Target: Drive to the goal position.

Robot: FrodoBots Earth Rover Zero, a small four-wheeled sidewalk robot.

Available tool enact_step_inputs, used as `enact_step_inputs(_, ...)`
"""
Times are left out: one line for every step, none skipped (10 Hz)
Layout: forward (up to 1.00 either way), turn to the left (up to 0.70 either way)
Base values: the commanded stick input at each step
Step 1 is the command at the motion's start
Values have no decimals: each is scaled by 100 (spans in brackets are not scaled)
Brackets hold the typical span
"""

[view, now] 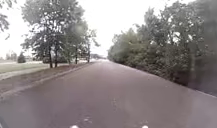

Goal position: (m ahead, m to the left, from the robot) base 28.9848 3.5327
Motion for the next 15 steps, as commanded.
enact_step_inputs(70, -33)
enact_step_inputs(70, -4)
enact_step_inputs(70, 0)
enact_step_inputs(70, 0)
enact_step_inputs(70, 0)
enact_step_inputs(70, 0)
enact_step_inputs(70, 0)
enact_step_inputs(70, 0)
enact_step_inputs(70, 0)
enact_step_inputs(70, 0)
enact_step_inputs(70, 0)
enact_step_inputs(70, 0)
enact_step_inputs(70, 0)
enact_step_inputs(70, 0)
enact_step_inputs(70, 0)
